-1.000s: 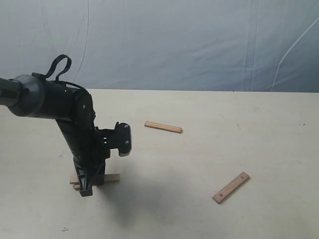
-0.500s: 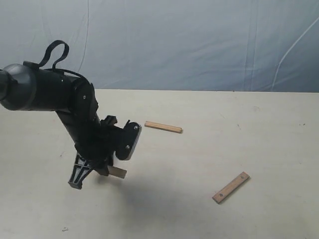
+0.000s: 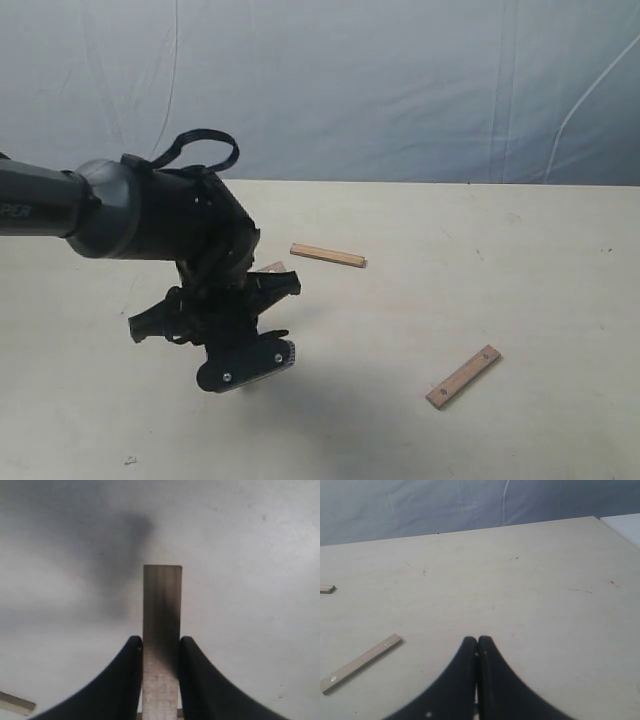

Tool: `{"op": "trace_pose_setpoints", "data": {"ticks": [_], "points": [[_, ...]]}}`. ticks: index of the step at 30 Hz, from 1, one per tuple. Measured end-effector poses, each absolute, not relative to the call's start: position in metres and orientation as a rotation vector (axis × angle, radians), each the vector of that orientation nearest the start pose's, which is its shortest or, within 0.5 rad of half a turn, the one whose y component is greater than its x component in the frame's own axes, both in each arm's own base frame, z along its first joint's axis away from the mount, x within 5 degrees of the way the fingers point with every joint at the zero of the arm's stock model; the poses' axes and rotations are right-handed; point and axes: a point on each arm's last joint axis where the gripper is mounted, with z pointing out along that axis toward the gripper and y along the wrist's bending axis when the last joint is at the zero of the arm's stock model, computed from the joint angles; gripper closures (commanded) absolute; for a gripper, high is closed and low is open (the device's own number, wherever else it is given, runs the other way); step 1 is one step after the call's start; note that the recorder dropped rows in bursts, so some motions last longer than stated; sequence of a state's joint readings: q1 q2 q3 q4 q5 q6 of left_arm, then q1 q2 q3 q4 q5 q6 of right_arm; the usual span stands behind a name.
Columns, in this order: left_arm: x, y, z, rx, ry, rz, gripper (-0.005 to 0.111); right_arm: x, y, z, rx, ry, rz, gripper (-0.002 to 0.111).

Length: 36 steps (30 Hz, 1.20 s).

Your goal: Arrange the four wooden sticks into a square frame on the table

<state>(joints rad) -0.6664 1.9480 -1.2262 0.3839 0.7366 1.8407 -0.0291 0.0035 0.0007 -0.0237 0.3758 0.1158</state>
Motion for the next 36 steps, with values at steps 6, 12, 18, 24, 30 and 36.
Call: {"op": "trace_pose_setpoints", "data": {"ticks": [6, 12, 18, 24, 30, 36], "points": [[0.309, -0.219, 0.133, -3.03, -0.442, -0.493, 0.102, 0.053, -0.002, 0.179, 0.12, 1.86, 0.037, 0.109], [0.312, -0.218, 0.118, -3.001, -0.336, -0.49, 0.101, 0.053, -0.002, 0.179, 0.12, 1.86, 0.037, 0.109], [0.314, -0.217, 0.119, -2.983, -0.276, -0.524, 0.077, 0.053, -0.002, 0.179, 0.12, 1.86, 0.037, 0.109], [0.315, -0.217, 0.13, -2.998, -0.276, -0.567, 0.04, 0.053, -0.002, 0.179, 0.12, 1.86, 0.037, 0.109], [0.316, -0.22, 0.153, -3.061, -0.44, -0.678, 0.052, 0.053, -0.002, 0.179, 0.12, 1.86, 0.037, 0.109], [0.325, -0.243, 0.185, -3.148, -1.76, -0.757, 0.088, 0.053, -0.002, 0.179, 0.12, 1.86, 0.037, 0.109]]}}
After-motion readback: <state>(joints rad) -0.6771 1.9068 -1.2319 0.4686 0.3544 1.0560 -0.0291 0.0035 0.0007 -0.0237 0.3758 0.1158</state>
